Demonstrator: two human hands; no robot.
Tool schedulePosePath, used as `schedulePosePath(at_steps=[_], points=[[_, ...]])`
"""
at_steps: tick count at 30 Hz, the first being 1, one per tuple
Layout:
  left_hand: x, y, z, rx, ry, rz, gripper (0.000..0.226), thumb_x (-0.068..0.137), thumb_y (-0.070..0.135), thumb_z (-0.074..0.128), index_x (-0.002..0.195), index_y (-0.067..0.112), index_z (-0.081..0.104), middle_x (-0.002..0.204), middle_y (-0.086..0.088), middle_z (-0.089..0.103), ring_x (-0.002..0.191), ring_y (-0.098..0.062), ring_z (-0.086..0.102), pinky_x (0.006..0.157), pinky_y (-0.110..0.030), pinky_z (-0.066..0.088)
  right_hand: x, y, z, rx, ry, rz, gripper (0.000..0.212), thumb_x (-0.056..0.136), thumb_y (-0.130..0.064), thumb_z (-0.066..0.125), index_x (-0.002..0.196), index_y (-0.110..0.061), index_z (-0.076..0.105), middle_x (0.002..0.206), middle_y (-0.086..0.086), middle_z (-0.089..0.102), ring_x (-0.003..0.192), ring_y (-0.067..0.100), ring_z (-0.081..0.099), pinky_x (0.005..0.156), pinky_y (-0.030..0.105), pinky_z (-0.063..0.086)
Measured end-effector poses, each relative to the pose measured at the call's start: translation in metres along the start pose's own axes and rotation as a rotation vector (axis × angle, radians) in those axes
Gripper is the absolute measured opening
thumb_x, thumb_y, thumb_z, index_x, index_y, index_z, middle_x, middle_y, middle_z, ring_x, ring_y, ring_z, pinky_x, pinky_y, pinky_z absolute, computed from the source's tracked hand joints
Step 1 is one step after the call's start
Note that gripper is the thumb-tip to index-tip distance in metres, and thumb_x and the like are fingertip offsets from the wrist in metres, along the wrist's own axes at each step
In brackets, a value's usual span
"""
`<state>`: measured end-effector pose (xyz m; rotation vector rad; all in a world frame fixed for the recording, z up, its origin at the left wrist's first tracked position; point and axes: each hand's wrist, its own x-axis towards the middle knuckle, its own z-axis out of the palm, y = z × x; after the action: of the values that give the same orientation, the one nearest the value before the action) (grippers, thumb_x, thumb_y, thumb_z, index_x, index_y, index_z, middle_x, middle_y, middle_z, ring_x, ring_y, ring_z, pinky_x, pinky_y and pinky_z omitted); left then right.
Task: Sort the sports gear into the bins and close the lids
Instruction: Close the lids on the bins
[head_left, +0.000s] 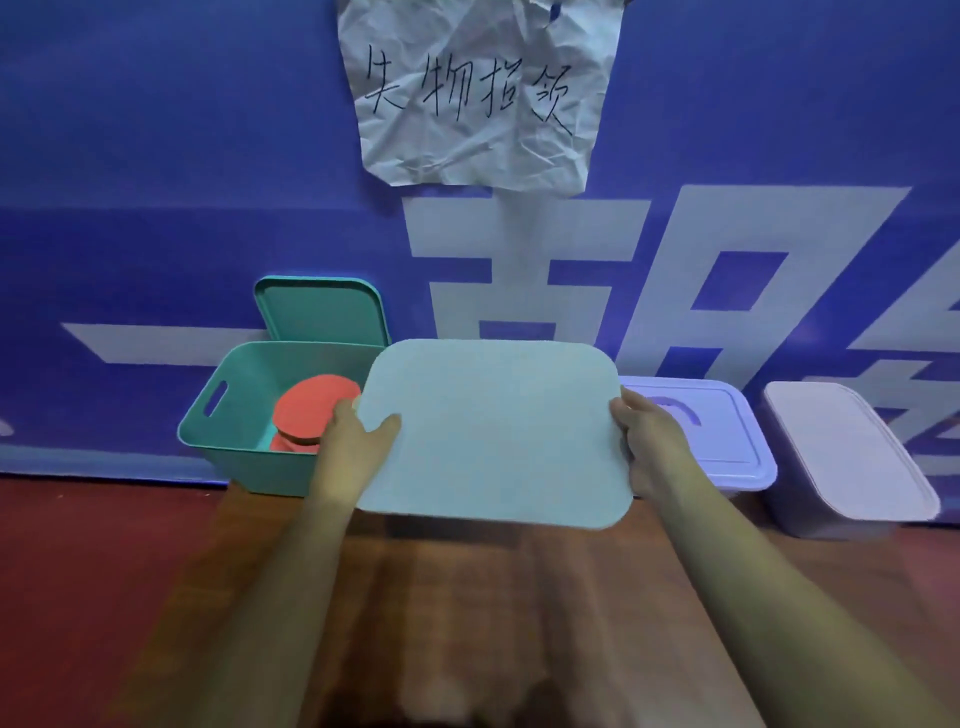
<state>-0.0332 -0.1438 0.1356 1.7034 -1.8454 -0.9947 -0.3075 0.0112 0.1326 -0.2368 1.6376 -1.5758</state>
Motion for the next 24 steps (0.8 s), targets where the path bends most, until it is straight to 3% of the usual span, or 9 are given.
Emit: schedulePosePath(at_steps=[2,4,6,10,12,15,20,24], points=[[0.019,-0.012,0.000,0.000,-0.053,0.034,0.049,0.088,0.032,0.066,0.129,0.010,0.050,0.125,-0.010,0.062,0.111,-0.032,0.058,0.087,-0.036,0.044,0.010,0.000,0.015,-0.075,0.131,-0.047,0.021,0.092,-0.019,0.055,0.110,-0.021,0.067,0.104,0.001,0.073,0.090,0.021,0.068,0.078,0.036,0.056],[0.036,-0.017,0.002,-0.016,-0.085,0.055,0.048,0.087,0.028,0.068,0.128,0.012,0.051,0.124,-0.007,0.062,0.112,-0.029,0.058,0.089,-0.035,0.044,0.019,-0.001,0.025,-0.270,0.238,-0.137,0.024,0.086,-0.027,0.060,0.106,-0.014,0.060,0.093,-0.001,0.065,0.076,0.016,0.060,0.060,0.027,0.047],[0.055,-0.019,0.006,-0.019,-0.118,0.075,0.049,0.086,0.028,0.069,0.129,0.012,0.050,0.125,-0.007,0.062,0.114,-0.029,0.057,0.093,-0.037,0.045,0.039,0.002,0.034,-0.471,0.265,-0.226,0.021,0.082,-0.028,0.062,0.096,-0.014,0.054,0.086,-0.003,0.056,0.072,0.014,0.053,0.055,0.022,0.037],[0.090,-0.026,0.032,0.068,-0.165,0.095,0.065,0.075,0.052,0.056,0.129,0.019,0.045,0.128,-0.007,0.056,0.119,-0.033,0.052,0.100,-0.048,0.043,0.079,0.013,0.049,-0.690,0.337,-0.230,0.040,0.085,-0.022,0.066,0.121,-0.009,0.055,0.119,0.011,0.056,0.099,0.027,0.057,0.078,0.032,0.045],[0.101,-0.029,0.047,0.100,-0.183,0.090,0.059,0.084,0.041,0.060,0.132,0.013,0.044,0.131,-0.011,0.053,0.121,-0.034,0.049,0.099,-0.041,0.041,0.096,0.021,0.052,-0.765,0.354,-0.187,0.044,0.090,-0.021,0.063,0.129,-0.003,0.050,0.129,0.018,0.048,0.106,0.035,0.055,0.088,0.039,0.044],[0.115,-0.034,0.065,0.142,-0.177,0.130,0.058,0.090,0.029,0.062,0.138,0.005,0.040,0.133,-0.018,0.051,0.124,-0.035,0.045,0.100,-0.040,0.038,0.112,0.036,0.054,-0.869,0.381,-0.153,0.039,0.096,-0.019,0.057,0.128,0.002,0.048,0.128,0.021,0.045,0.106,0.039,0.053,0.089,0.040,0.043],[0.134,-0.040,0.079,0.228,-0.126,0.188,0.067,0.092,0.032,0.059,0.147,0.009,0.029,0.134,-0.020,0.043,0.129,-0.036,0.034,0.106,-0.044,0.029,0.132,0.054,0.058,-0.913,0.401,-0.150,0.034,0.099,-0.020,0.051,0.123,0.003,0.047,0.122,0.020,0.043,0.096,0.035,0.050,0.082,0.035,0.038],[0.133,-0.052,0.083,0.170,-0.126,0.231,0.062,0.094,0.025,0.056,0.147,0.007,0.030,0.135,-0.018,0.033,0.124,-0.035,0.038,0.107,-0.038,0.031,0.138,0.067,0.060,-0.949,0.404,-0.149,0.030,0.100,-0.022,0.045,0.120,0.000,0.047,0.118,0.019,0.043,0.091,0.034,0.048,0.080,0.033,0.035]])
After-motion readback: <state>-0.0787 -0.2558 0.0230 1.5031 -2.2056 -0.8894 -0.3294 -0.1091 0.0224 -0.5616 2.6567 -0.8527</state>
